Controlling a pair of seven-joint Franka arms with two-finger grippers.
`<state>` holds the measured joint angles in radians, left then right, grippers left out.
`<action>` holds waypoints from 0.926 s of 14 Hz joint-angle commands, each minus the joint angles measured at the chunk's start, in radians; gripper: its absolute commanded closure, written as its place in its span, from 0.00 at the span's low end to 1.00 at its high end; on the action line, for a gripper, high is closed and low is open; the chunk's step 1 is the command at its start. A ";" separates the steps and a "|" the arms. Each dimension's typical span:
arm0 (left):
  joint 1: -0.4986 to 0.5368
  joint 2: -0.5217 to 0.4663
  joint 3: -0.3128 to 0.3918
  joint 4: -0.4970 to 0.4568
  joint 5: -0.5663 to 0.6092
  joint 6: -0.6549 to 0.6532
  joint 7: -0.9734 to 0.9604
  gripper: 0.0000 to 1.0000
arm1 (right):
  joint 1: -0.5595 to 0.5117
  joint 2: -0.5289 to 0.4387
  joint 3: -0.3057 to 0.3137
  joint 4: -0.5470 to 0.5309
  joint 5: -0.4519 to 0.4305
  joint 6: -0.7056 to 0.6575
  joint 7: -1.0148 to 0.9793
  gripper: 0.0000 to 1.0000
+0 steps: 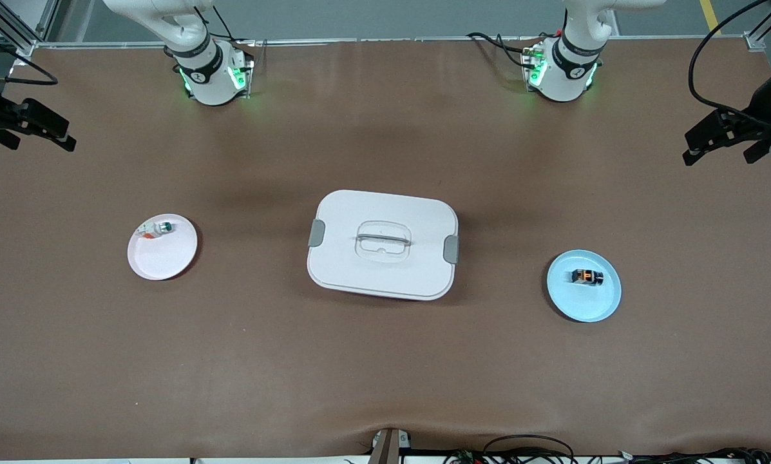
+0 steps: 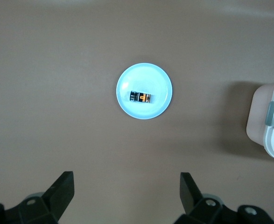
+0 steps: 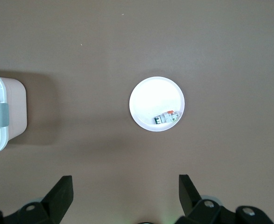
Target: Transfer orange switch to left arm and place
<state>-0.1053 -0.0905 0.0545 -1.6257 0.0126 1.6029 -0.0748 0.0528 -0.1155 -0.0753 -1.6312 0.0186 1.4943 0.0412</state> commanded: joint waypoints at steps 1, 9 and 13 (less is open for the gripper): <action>-0.005 0.003 -0.002 0.018 -0.003 -0.038 0.012 0.00 | 0.015 0.003 -0.008 0.016 0.009 -0.017 -0.001 0.00; -0.010 0.003 -0.002 0.027 -0.002 -0.066 0.018 0.00 | 0.013 0.003 -0.008 0.010 0.007 -0.022 -0.001 0.00; -0.007 0.009 -0.002 0.026 -0.003 -0.086 0.021 0.00 | 0.016 0.005 -0.008 0.008 0.007 -0.022 0.000 0.00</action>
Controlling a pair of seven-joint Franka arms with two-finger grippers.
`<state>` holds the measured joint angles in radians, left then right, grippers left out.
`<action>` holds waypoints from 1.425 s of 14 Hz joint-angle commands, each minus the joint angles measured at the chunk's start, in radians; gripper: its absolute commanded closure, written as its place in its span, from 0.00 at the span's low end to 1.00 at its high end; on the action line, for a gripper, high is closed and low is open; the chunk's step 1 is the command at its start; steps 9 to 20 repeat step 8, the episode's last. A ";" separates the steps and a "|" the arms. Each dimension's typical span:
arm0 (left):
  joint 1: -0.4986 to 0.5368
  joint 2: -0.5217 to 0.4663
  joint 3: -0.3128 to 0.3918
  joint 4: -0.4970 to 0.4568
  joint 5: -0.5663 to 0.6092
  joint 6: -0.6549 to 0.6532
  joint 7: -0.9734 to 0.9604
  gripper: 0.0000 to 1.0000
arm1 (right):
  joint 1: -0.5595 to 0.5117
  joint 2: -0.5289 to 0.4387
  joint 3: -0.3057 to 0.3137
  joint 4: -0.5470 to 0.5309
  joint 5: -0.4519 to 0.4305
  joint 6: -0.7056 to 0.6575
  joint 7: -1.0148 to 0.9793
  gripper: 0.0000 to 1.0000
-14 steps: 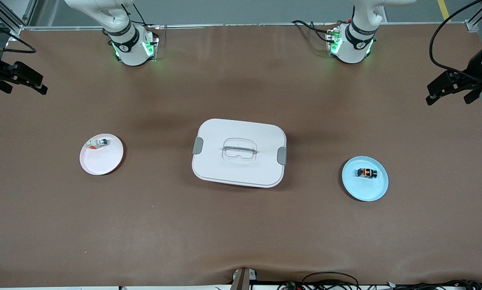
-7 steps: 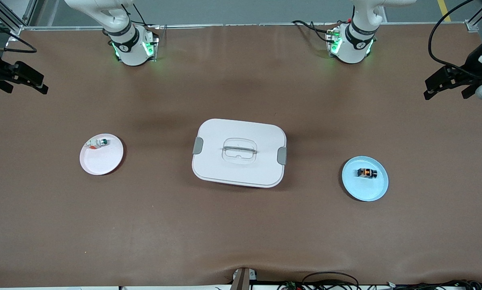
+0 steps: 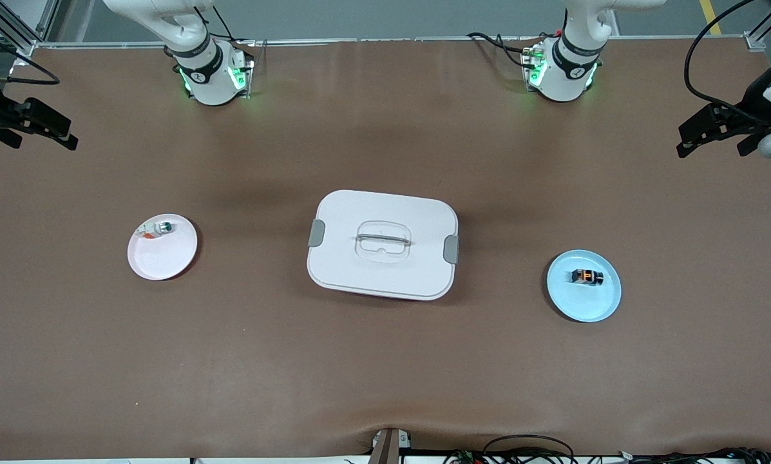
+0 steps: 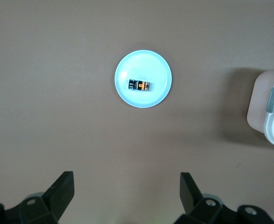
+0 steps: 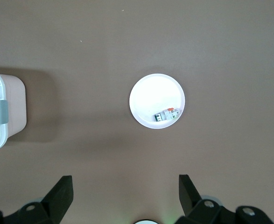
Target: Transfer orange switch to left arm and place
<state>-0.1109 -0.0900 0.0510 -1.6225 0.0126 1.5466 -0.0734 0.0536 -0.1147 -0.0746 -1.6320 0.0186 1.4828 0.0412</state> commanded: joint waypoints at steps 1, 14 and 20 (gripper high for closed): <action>-0.003 0.010 0.001 0.021 -0.003 -0.029 0.020 0.00 | 0.014 0.004 -0.008 0.009 0.007 -0.013 0.000 0.00; -0.001 0.013 0.001 0.020 -0.006 -0.029 0.020 0.00 | 0.012 0.001 -0.008 0.008 0.014 -0.019 0.002 0.00; -0.001 0.013 0.001 0.020 -0.006 -0.029 0.020 0.00 | 0.012 0.001 -0.008 0.008 0.014 -0.019 0.002 0.00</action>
